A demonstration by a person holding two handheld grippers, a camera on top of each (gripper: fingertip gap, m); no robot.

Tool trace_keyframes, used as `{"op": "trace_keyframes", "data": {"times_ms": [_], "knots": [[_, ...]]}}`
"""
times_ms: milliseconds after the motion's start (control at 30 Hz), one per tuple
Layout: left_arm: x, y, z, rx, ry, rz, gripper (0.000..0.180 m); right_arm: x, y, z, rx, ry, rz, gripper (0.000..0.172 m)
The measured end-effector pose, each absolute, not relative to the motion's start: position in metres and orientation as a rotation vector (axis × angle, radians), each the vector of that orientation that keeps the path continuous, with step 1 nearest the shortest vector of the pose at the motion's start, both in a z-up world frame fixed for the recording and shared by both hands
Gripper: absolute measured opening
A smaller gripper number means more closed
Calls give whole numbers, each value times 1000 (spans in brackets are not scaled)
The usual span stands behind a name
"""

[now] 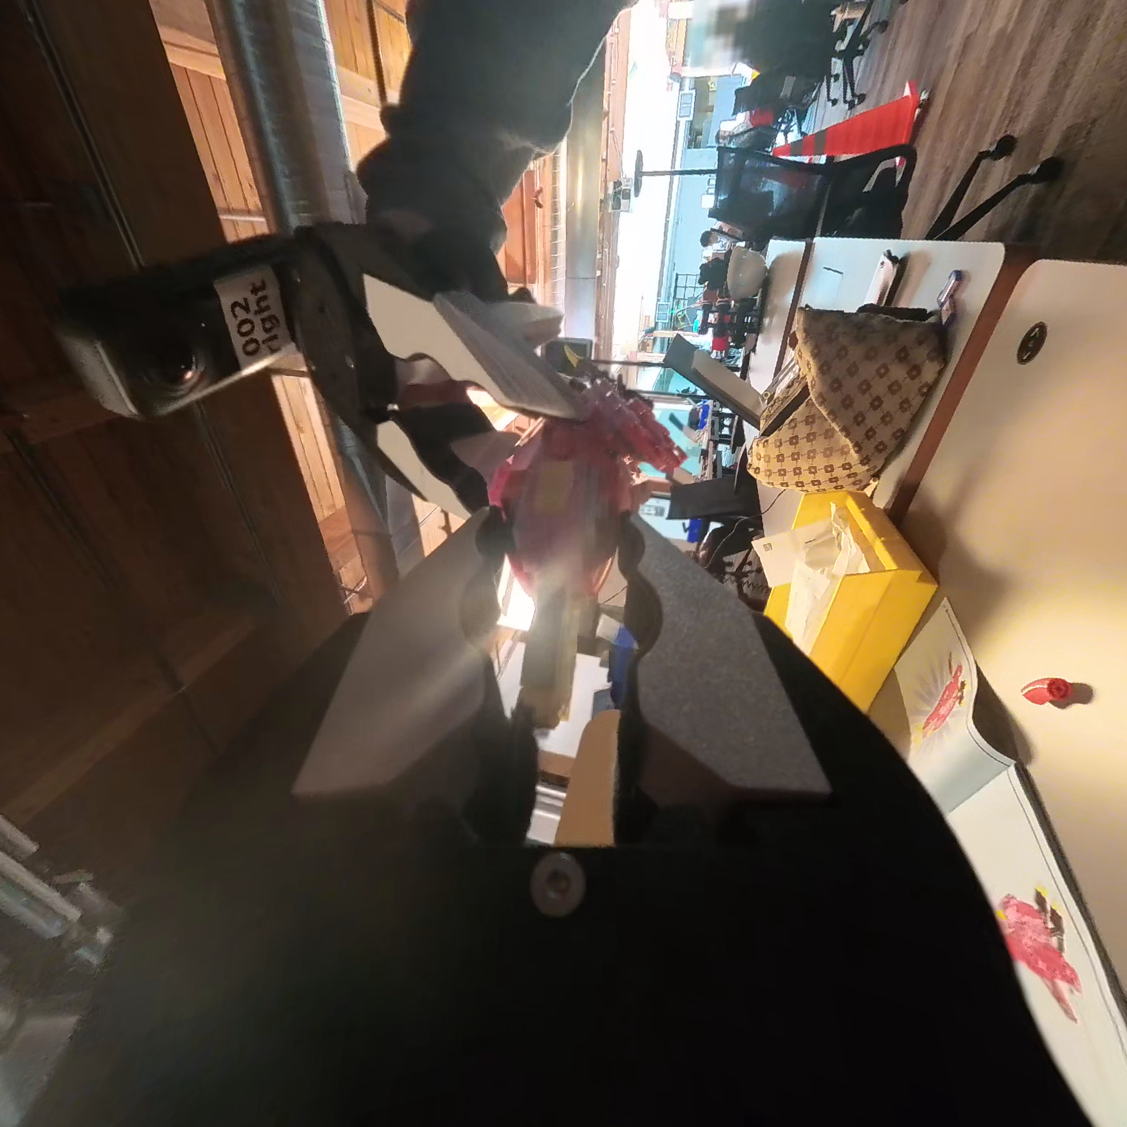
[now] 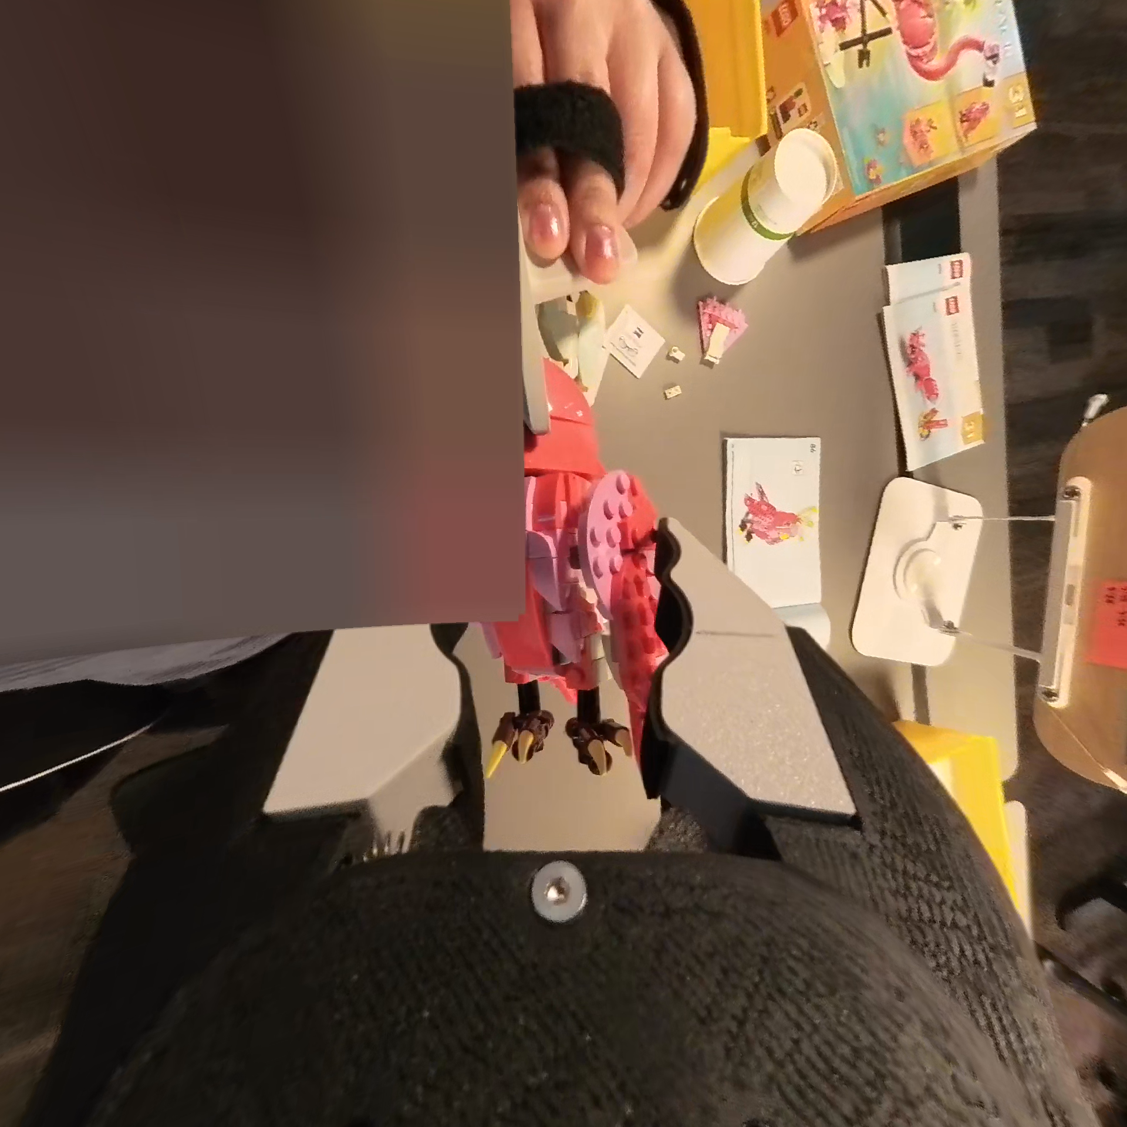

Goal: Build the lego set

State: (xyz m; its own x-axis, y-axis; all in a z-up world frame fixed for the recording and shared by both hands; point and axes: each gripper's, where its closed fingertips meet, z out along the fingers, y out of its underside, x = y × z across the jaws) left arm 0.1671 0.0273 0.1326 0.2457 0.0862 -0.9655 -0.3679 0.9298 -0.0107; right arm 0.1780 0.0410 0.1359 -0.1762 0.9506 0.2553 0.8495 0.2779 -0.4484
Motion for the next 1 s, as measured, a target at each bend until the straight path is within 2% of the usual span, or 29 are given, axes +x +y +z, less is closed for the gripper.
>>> {"op": "trace_keyframes", "data": {"times_ms": [433, 1000], "knots": [[167, 38, 130, -287, 1291, 330, 36, 178, 53, 133, -1354, -2090, -259, 58], [163, 43, 134, -283, 1255, 383, 35, 176, 49, 140, -1607, -1955, 25, 54]]}}
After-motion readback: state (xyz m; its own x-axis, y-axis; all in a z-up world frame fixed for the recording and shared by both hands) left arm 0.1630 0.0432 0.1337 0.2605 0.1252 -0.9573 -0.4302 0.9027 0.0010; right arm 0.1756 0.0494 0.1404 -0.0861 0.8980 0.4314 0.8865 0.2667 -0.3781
